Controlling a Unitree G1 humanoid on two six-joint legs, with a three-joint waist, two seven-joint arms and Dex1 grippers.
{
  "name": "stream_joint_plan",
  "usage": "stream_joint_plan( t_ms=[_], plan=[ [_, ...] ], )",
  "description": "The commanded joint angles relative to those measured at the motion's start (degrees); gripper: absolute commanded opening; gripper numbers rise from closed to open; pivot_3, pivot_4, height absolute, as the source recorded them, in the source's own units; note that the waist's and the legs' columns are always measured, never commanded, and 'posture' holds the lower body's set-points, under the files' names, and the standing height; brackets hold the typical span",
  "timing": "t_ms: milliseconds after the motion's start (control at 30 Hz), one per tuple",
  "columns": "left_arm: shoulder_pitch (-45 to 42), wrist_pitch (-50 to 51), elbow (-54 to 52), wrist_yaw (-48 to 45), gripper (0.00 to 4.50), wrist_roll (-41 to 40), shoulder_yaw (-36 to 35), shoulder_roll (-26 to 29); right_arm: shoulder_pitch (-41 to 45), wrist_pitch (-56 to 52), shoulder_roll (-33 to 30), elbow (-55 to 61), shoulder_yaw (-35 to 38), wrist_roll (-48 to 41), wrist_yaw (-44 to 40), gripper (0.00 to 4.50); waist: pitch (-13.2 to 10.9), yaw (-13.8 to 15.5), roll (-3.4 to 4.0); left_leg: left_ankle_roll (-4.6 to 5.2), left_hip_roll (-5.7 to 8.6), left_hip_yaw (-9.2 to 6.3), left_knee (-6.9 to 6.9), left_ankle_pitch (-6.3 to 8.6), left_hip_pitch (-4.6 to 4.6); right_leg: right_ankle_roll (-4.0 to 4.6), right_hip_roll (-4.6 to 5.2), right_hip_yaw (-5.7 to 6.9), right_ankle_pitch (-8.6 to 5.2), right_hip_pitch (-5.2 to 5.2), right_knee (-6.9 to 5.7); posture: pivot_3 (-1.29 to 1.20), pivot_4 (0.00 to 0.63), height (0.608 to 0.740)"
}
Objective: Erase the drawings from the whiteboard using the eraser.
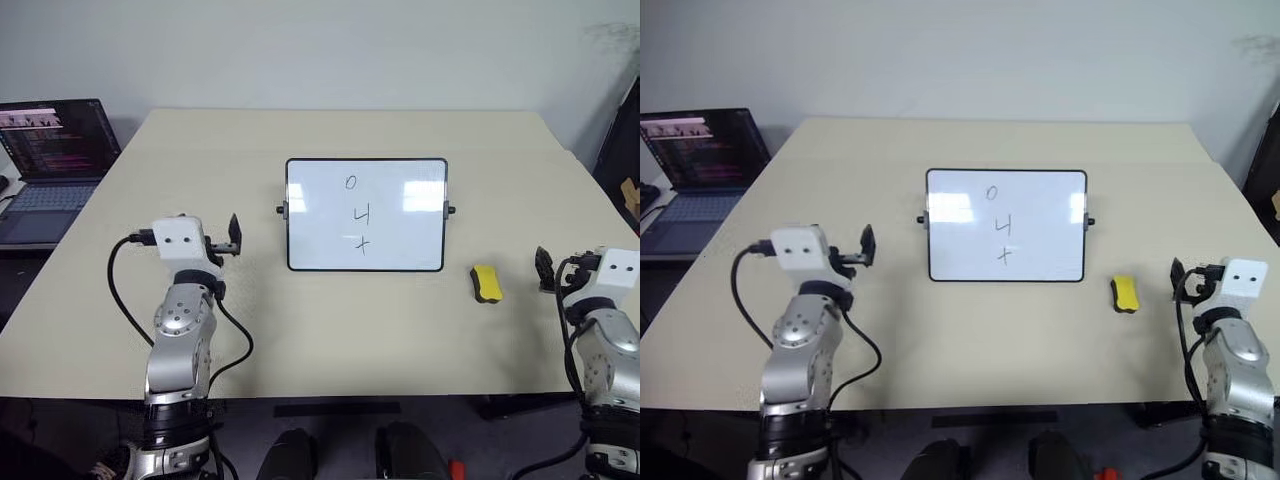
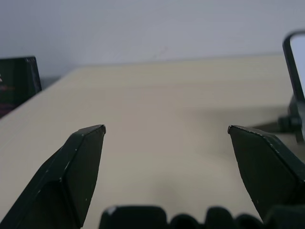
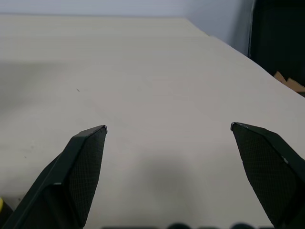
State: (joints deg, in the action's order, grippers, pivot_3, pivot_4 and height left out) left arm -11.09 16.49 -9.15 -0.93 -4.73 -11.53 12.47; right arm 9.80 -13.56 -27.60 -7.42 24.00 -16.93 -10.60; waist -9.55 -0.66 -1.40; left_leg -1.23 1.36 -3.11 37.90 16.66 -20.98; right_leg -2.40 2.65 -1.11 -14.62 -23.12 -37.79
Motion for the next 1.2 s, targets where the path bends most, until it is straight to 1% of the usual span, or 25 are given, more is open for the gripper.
stream_joint_plan(
  t_ms=[33,100,200,300,367,433,500,567,700,767,833,933,1067,1200],
  plan=[
    [1.1,0.2,-3.1,1.1,4.5,1.0,0.4,-0.6,0.6,-4.0,-2.0,2.7,0.8,0.1,0.5,4.48,0.0,0.2,0.0,0.0,0.01,-0.01,0.01,0.0,-0.01,0.0,0.0,0.01,0.0,0.0,0.0,0.0,0.15,0.74],
    [2.2,-0.9,-2.3,1.4,4.5,1.6,0.7,-1.2,0.7,-3.9,-1.3,2.1,1.1,0.0,1.2,4.48,0.0,0.3,0.0,0.0,0.01,-0.01,0.02,0.0,0.0,0.0,-0.01,0.03,0.0,0.0,0.0,0.0,0.15,0.74],
    [2.5,0.5,-5.9,-0.6,4.5,-2.1,-0.4,-2.0,1.8,-7.0,-0.3,6.8,1.5,-2.1,2.6,4.48,0.0,0.3,0.0,0.0,0.02,-0.01,0.01,0.0,-0.02,0.0,-0.01,0.02,0.0,0.0,0.0,0.0,0.15,0.74],
    [2.4,-0.5,-6.5,-4.8,4.5,-4.3,-0.8,0.0,1.5,-7.2,-0.3,10.6,0.7,-1.3,2.5,4.48,0.0,0.3,0.01,0.0,0.01,-0.03,0.02,0.0,-0.05,0.0,0.0,0.03,0.0,-0.01,0.01,0.0,0.15,0.74],
    [1.9,-2.0,-7.2,-9.1,4.5,-6.3,-1.5,2.7,1.2,-9.0,1.2,13.0,1.4,-3.2,3.0,4.48,0.0,0.3,0.0,0.0,0.01,-0.03,0.01,0.0,-0.03,0.0,-0.02,0.04,0.0,-0.01,0.01,0.0,0.15,0.74],
    [1.2,-3.1,-8.0,-14.6,4.5,-9.3,-2.5,6.3,0.4,-10.2,2.6,15.9,0.5,-3.8,3.5,4.48,0.0,0.3,0.0,-0.01,-0.03,-0.05,0.01,0.0,-0.03,0.0,-0.06,0.06,0.0,-0.01,0.0,0.0,0.15,0.74],
    [-0.9,0.1,-9.7,-21.9,4.5,-15.3,-2.0,10.1,1.3,-11.6,4.6,18.6,1.1,-6.3,4.3,4.48,0.0,0.3,0.01,-0.01,-0.03,-0.06,0.01,0.0,-0.04,0.01,-0.05,0.06,0.0,-0.02,0.0,0.0,0.15,0.74],
    [-1.8,2.9,-10.3,-28.2,4.5,-20.2,-1.3,13.3,1.1,-15.6,6.5,21.8,1.2,-8.3,6.0,4.48,0.0,0.3,0.04,-0.01,0.0,-0.06,0.02,0.0,-0.06,0.01,-0.05,0.06,0.0,-0.02,0.01,0.0,0.15,0.74],
    [-5.7,9.4,-11.1,-41.0,4.5,-27.6,2.4,20.6,-1.3,-25.3,6.8,31.3,-0.7,-11.6,7.7,4.48,-0.1,0.3,0.08,0.0,0.02,-0.1,0.0,0.0,-0.07,0.01,-0.03,0.09,-0.01,-0.02,0.05,0.0,0.15,0.74],
    [-7.8,10.0,-9.9,-46.2,4.5,-27.2,6.4,22.9,-1.8,-30.4,7.2,34.1,-1.1,-14.3,8.2,4.48,-0.1,0.3,0.09,0.0,0.01,-0.14,-0.01,0.0,-0.09,0.01,-0.05,0.12,-0.02,-0.03,0.06,0.0,0.15,0.74],
    [-9.8,10.5,-9.0,-51.1,4.5,-27.1,9.6,24.8,-2.0,-34.8,7.1,35.6,-2.6,-14.9,8.9,4.48,-0.1,0.2,0.09,0.01,0.02,-0.13,0.0,0.01,-0.1,0.01,-0.06,0.11,-0.01,-0.03,0.08,0.0,0.15,0.74],
    [-10.6,10.4,-8.3,-55.8,4.5,-27.2,11.2,26.8,-1.6,-38.8,7.6,36.8,-4.6,-14.8,10.1,4.48,-0.1,-0.2,0.12,0.02,0.02,-0.11,0.0,0.01,-0.09,0.01,-0.07,0.09,-0.02,-0.03,0.08,0.0,0.15,0.74],
    [-12.8,10.0,-7.0,-59.3,4.5,-26.5,12.8,27.7,-1.0,-38.4,6.8,35.6,-8.1,-10.5,10.7,4.48,-0.1,-1.0,0.17,0.03,-0.03,-0.11,-0.03,0.02,-0.09,0.04,-0.11,0.08,-0.03,-0.06,0.07,0.0,0.15,0.74],
    [-13.2,9.7,-5.9,-60.9,4.5,-25.9,13.0,28.2,-1.2,-37.1,7.9,33.9,-8.8,-8.8,10.6,4.48,-0.1,-1.1,0.17,0.07,-0.03,-0.09,-0.03,0.04,-0.1,0.02,-0.11,0.07,-0.04,-0.06,0.08,0.0,0.15,0.74]
  ],
)
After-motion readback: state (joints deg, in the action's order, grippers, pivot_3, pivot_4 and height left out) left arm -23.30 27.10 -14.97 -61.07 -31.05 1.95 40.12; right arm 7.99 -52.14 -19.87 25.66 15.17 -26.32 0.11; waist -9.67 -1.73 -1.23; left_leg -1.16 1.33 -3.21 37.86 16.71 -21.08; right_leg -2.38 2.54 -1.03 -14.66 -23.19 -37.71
